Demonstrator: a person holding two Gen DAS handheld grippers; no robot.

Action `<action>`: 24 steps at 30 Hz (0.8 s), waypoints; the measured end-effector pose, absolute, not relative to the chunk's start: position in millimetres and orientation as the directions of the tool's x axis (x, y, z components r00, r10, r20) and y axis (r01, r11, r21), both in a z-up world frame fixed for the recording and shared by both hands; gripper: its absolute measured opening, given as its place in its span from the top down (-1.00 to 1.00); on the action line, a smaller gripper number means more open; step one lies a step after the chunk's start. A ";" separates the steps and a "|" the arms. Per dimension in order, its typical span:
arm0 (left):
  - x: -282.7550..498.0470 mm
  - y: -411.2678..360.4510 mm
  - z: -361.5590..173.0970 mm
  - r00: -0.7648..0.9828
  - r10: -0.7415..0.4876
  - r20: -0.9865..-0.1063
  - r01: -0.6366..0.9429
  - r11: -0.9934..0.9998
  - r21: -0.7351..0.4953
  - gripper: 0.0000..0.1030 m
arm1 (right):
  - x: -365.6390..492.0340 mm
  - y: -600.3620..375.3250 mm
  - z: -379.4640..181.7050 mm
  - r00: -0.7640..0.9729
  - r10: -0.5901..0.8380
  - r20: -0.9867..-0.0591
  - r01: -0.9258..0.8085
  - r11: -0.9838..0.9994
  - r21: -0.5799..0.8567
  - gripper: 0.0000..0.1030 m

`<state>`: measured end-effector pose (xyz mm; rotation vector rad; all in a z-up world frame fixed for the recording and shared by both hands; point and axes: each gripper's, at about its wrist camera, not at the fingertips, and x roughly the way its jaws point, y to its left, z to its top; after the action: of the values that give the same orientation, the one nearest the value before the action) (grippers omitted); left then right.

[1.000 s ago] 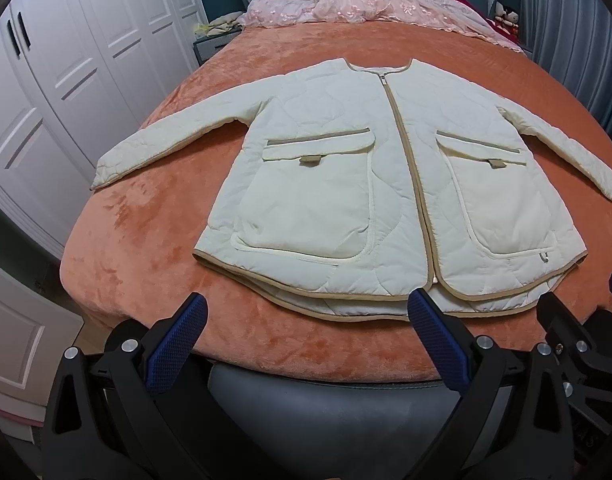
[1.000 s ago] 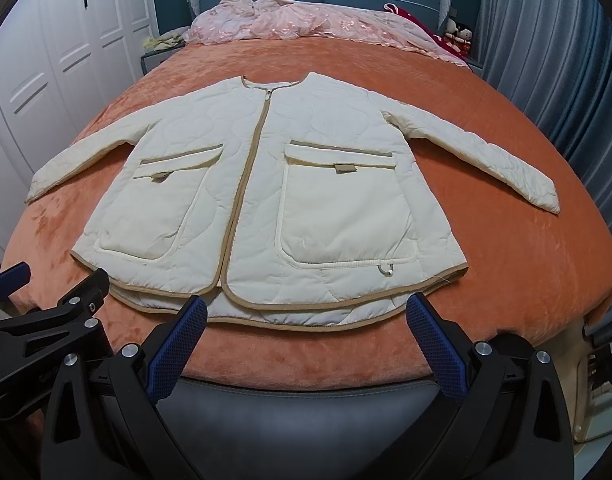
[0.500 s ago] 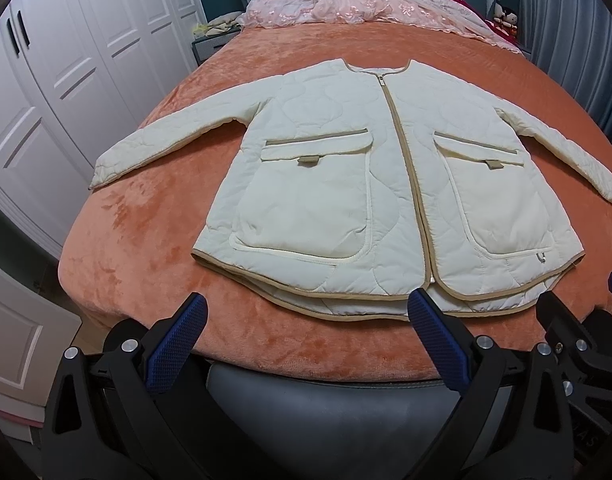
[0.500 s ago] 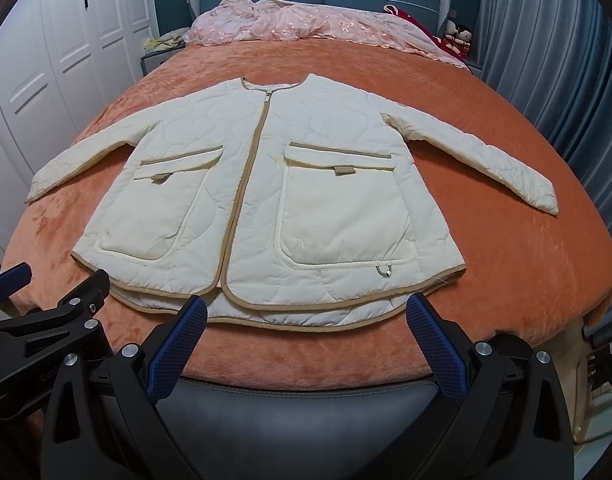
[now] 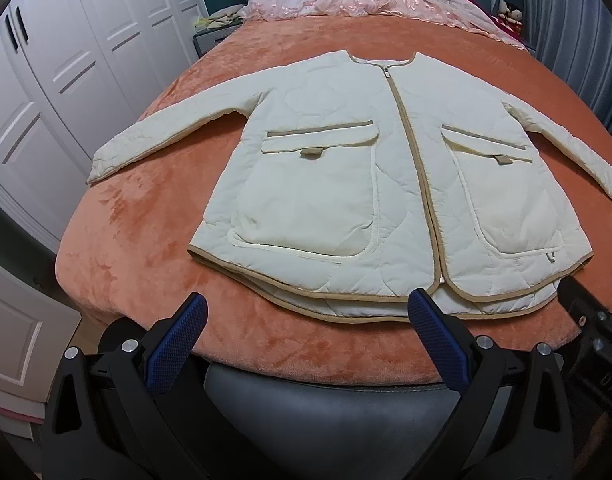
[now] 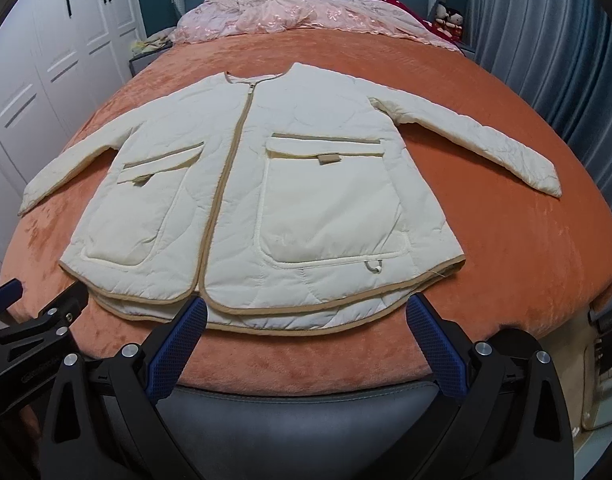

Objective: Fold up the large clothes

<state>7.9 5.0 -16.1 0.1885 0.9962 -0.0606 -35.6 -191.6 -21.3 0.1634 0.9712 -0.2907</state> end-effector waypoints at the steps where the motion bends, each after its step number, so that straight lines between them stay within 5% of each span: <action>1: 9.9 4.4 -16.7 0.541 0.037 -0.840 0.137 0.982 0.132 -0.90 | -34.2 -196.9 -20.6 0.529 -0.177 -0.830 0.325 0.946 0.005 -0.90; 13: 27.0 -6.1 -15.4 0.516 -0.015 -0.857 0.148 0.986 0.072 -0.90 | -23.6 -242.0 -24.1 0.525 -0.184 -0.831 0.400 0.915 0.050 -0.90; 24: 57.9 -26.3 -11.2 0.558 0.003 -0.830 0.149 0.983 0.104 -0.90 | 7.6 -419.1 -34.8 0.545 -0.240 -0.804 0.633 0.746 0.206 -0.90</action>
<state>57.9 -26.3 -11.2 0.1690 0.9766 -0.0861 7.6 -419.1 -34.8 0.5172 0.8468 -0.5454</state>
